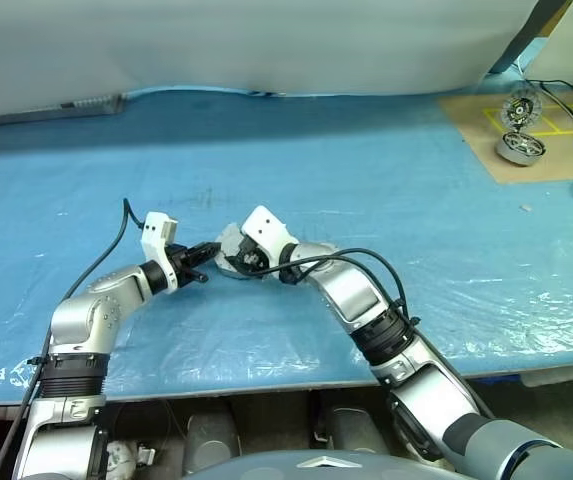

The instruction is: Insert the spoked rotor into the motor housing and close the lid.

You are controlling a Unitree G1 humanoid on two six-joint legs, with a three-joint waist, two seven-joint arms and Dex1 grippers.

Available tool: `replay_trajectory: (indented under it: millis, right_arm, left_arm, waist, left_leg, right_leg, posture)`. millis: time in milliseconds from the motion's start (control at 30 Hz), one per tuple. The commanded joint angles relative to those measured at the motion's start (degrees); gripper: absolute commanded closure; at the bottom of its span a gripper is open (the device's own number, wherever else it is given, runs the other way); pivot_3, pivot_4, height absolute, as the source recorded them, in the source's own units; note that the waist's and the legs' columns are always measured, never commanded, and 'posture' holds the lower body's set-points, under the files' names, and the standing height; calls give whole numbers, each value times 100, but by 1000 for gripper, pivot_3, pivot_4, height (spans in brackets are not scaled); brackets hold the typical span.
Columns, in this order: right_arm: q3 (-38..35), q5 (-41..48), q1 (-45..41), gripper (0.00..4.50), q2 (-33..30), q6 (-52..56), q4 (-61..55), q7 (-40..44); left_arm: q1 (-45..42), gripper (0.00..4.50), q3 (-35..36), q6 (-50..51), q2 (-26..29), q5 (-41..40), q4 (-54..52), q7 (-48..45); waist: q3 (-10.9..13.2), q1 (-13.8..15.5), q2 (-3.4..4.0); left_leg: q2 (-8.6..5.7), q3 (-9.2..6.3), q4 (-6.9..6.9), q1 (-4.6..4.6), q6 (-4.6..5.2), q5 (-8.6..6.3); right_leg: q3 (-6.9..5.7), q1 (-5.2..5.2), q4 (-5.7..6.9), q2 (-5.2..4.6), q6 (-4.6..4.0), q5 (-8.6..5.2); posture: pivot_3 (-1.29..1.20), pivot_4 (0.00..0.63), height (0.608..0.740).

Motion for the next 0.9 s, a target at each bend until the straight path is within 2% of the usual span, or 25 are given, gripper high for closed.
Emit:
replay_trajectory:
  millis: [33,233,433,633,900]
  right_arm:
    - [-1,29,75,15,-77,198,-185,120]
    - [-711,618,254,15,-254,916,-1296,257]
    - [-2052,1796,500,15,134,2411,-2173,30]
    - [-2647,2311,597,15,680,3323,-2171,-500]
    - [-3428,2647,473,15,1168,3594,-1518,-1157]
  left_arm:
    - [82,4500,-209,41,-4,129,35,-67]
    - [80,4500,-248,-83,7,230,41,-94]
    - [0,4500,-275,-156,-48,260,51,-158]
    - [-24,4500,-300,-207,-72,290,69,-213]
    - [23,4500,-271,-201,-104,304,-18,-215]
  waist:
    - [0,11,0]
    - [0,46,0]
    - [1,33,1]
    - [1,44,2]
    - [2,49,4]
  left_leg:
    - [0,0,-5,0,0,0]
    - [-7,-1,-30,-21,-1,1]
    - [-5,-3,-39,-29,-1,1]
    - [-6,-3,-38,-22,-1,1]
    - [-7,-3,-41,-23,-2,1]
  right_leg:
    - [-1,0,-4,0,-3,2]
    - [-7,0,-52,-2,-11,17]
    - [-15,0,-67,-1,-7,20]
    - [-15,5,-67,-4,-7,20]
    - [-18,5,-70,-6,-6,20]
  posture:
    - [0,150,740]
    - [0,150,740]
    - [0,150,740]
    - [0,150,740]
    - [0,150,740]
